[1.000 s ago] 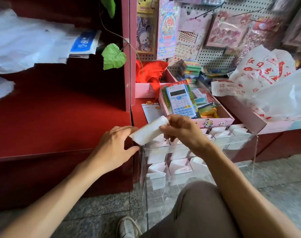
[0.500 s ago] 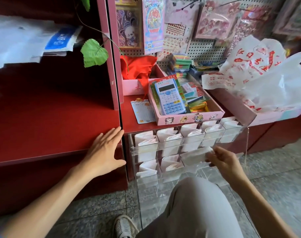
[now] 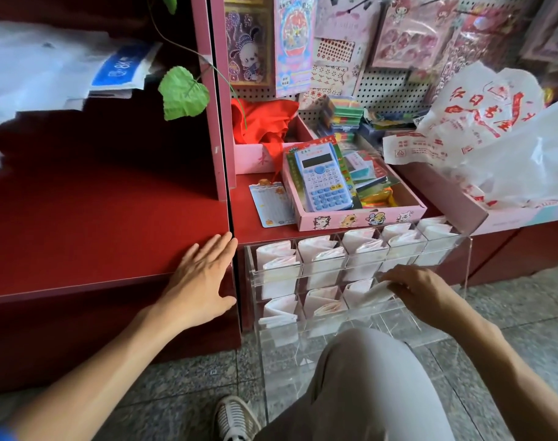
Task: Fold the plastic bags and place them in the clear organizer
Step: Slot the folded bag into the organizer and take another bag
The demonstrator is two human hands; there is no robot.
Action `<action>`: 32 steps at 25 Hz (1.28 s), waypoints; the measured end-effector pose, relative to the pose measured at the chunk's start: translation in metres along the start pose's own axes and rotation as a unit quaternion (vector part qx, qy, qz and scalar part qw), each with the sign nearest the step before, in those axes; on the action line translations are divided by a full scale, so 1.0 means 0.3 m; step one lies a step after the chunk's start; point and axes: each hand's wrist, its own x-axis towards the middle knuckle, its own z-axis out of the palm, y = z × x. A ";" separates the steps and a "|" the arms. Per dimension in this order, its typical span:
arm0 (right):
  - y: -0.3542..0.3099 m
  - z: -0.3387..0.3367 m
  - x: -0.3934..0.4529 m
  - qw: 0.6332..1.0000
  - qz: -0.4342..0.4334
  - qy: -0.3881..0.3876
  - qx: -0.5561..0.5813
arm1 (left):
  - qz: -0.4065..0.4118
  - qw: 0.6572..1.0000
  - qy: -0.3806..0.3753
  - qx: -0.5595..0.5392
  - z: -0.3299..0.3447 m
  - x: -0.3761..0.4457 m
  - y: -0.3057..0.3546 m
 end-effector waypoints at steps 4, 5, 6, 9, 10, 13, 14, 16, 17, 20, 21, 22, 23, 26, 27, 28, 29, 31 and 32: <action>-0.027 0.057 -0.004 1.000 0.023 -0.003 -0.008 | 0.005 1.000 0.000 -0.001 -0.002 -0.004 0.004; -0.036 0.064 -0.004 0.999 0.040 -0.003 -0.002 | 0.003 1.000 -0.003 -0.003 -0.006 -0.003 0.004; -0.043 0.063 -0.003 0.999 0.054 -0.002 0.000 | 0.002 1.000 -0.004 -0.009 -0.016 0.000 0.004; -0.069 -0.006 0.014 0.996 0.081 0.043 0.010 | -0.010 0.997 0.025 -0.068 -0.060 0.020 0.017; -0.072 -0.048 0.028 0.993 0.091 0.077 0.017 | -0.023 0.995 0.041 -0.087 -0.068 0.028 0.024; -0.017 -0.216 0.097 0.965 0.149 0.214 0.026 | -0.064 0.994 0.048 -0.072 -0.056 0.061 0.055; 0.026 -0.272 0.126 0.951 0.176 0.253 0.025 | -0.072 0.995 0.020 -0.065 -0.042 0.079 0.064; 0.123 -0.365 0.181 0.930 0.232 0.286 -0.006 | -0.086 0.994 -0.039 -0.055 -0.016 0.114 0.070; 0.175 -0.397 0.202 0.925 0.264 0.269 -0.036 | -0.090 0.993 -0.056 -0.052 -0.011 0.128 0.071; 0.302 -0.441 0.232 0.912 0.365 0.157 -0.099 | -0.096 0.993 -0.056 -0.043 -0.003 0.134 0.068; 0.326 -0.451 0.235 0.904 0.390 0.136 -0.108 | -0.098 0.993 -0.055 -0.041 -0.001 0.134 0.066; 0.353 -0.457 0.238 0.896 0.412 0.124 -0.113 | -0.100 0.993 -0.055 -0.040 0.001 0.137 0.065; 0.370 -0.463 0.239 0.886 0.435 0.110 -0.114 | -0.101 0.993 -0.056 -0.038 0.003 0.140 0.063; 0.401 -0.472 0.237 0.869 0.489 0.065 -0.041 | -0.098 0.993 -0.044 -0.040 0.007 0.145 0.062; 0.404 -0.471 0.234 0.877 0.476 0.063 -0.012 | -0.098 0.993 -0.040 -0.044 0.006 0.145 0.064; 0.403 -0.468 0.228 0.886 0.455 0.087 -0.002 | -0.098 0.993 -0.038 -0.046 0.004 0.143 0.065; 0.396 -0.467 0.220 0.892 0.435 0.124 -0.007 | -0.097 0.994 -0.037 -0.045 0.002 0.142 0.069; 0.353 -0.472 0.208 0.894 0.391 0.214 -0.041 | -0.096 0.994 -0.037 -0.046 0.000 0.141 0.072; 0.324 -0.478 0.206 0.898 0.360 0.247 -0.058 | -0.096 0.994 -0.035 -0.049 0.000 0.141 0.071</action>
